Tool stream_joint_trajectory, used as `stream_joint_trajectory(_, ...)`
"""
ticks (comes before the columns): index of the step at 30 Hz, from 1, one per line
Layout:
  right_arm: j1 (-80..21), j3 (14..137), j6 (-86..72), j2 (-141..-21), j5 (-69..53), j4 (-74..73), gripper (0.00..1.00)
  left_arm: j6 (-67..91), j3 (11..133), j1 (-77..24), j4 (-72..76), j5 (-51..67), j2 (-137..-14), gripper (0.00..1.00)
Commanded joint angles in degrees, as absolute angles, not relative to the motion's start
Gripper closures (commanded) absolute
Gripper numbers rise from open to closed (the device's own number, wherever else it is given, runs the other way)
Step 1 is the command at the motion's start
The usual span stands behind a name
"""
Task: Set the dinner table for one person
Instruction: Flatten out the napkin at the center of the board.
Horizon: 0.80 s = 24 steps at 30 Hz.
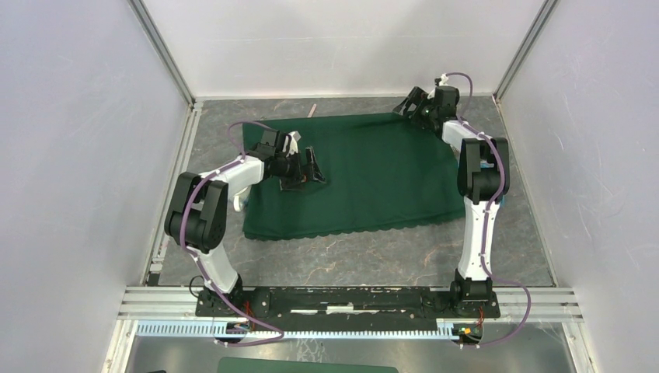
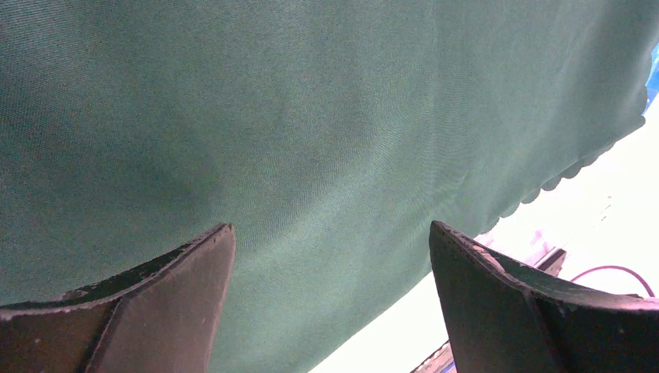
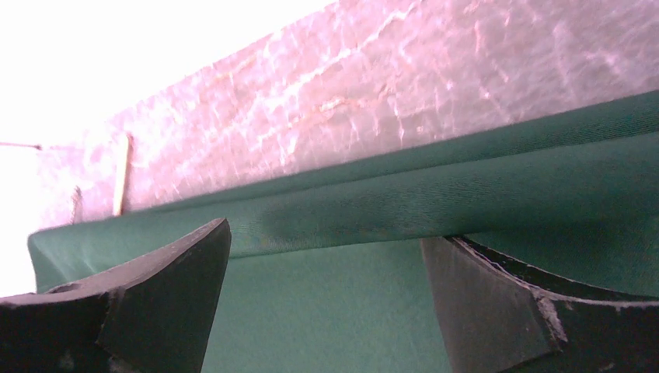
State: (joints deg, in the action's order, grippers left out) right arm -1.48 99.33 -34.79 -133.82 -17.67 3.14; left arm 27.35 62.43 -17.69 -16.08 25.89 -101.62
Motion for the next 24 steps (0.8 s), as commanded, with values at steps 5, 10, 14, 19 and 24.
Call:
stream_joint_trajectory(5, -0.5, 100.4, -40.5, -133.6, -18.8, 15.5, 0.02, 26.2, 62.3, -17.6, -15.8, 24.9, -99.3, 0.00)
stream_joint_trajectory(10, -0.5, 96.1, -38.3, -129.5, -21.1, 13.9, 0.02, 27.6, 62.4, -17.5, -13.9, 25.6, -100.2, 0.00)
stream_joint_trajectory(14, -0.5, 92.2, -38.2, -125.7, -23.4, 13.3, 0.02, 28.3, 63.6, -17.7, -12.9, 26.4, -101.7, 0.00)
stream_joint_trajectory(19, -0.5, 86.3, -37.7, -121.0, -25.3, 12.6, 0.02, 28.6, 64.8, -17.7, -12.3, 27.1, -103.2, 0.00)
stream_joint_trajectory(24, -0.5, 82.2, -36.0, -118.0, -24.8, 10.6, 0.02, 29.8, 63.7, -17.8, -10.6, 27.4, -103.0, 0.00)
